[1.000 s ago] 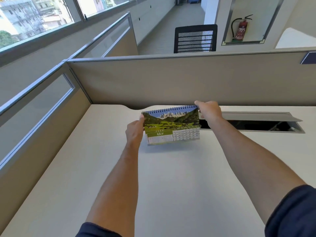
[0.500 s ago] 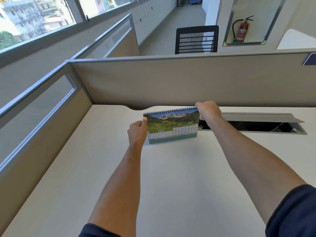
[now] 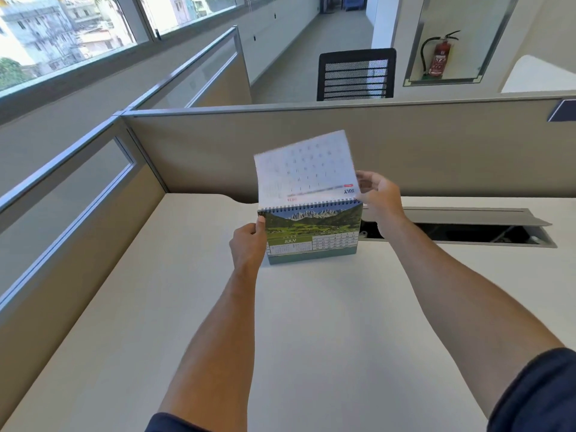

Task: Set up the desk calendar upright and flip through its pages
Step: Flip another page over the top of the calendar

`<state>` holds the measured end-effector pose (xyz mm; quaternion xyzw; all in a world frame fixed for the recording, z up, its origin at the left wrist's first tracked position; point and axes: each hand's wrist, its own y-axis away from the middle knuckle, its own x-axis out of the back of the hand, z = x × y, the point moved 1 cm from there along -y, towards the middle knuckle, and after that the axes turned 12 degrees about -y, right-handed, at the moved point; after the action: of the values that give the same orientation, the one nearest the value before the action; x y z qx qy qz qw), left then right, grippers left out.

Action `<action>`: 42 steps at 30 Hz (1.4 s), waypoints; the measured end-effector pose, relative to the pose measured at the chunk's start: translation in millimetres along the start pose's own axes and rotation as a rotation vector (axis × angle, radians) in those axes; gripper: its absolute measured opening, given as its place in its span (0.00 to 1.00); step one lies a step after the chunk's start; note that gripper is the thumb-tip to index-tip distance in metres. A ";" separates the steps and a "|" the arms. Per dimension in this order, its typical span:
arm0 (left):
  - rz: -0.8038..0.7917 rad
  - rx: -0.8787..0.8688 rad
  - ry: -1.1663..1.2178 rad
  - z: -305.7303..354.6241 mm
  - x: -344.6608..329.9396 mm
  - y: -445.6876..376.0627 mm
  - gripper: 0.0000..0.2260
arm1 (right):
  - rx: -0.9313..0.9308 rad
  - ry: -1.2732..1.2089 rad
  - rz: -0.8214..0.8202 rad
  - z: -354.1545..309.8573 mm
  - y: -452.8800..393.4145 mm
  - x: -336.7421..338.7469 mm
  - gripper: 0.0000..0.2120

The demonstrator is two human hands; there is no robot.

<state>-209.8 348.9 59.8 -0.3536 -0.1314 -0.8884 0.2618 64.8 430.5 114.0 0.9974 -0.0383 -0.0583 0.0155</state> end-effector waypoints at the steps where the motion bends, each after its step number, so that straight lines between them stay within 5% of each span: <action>1: -0.006 0.003 0.008 -0.2 -0.3 0.2 0.27 | -0.007 -0.008 -0.012 1.4 0.1 2.9 0.20; 10: -0.088 0.177 0.249 -4.0 6.4 -3.4 0.16 | -0.057 -0.055 -0.008 10.2 4.1 20.4 0.20; 14: -0.101 0.262 0.331 -1.5 11.0 -4.3 0.19 | -0.100 -0.026 0.053 19.9 3.7 19.0 0.03; 21: -0.161 0.160 0.407 0.5 8.6 -4.9 0.23 | -0.148 0.144 0.124 30.7 4.8 14.2 0.19; 28: -0.053 0.051 0.254 16.4 5.0 2.4 0.23 | -0.238 0.326 0.155 21.1 2.9 5.3 0.35; 32: -0.035 0.062 0.227 18.3 1.5 4.3 0.26 | -0.179 0.382 0.126 15.3 4.3 -7.3 0.24; 42: -0.056 0.110 0.214 19.6 0.4 0.3 0.21 | -0.184 0.337 0.132 15.1 8.0 -11.5 0.15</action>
<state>-198.9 356.7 74.1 -0.2380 -0.1608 -0.9194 0.2686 51.0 423.1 100.6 0.9828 -0.0950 0.1072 0.1163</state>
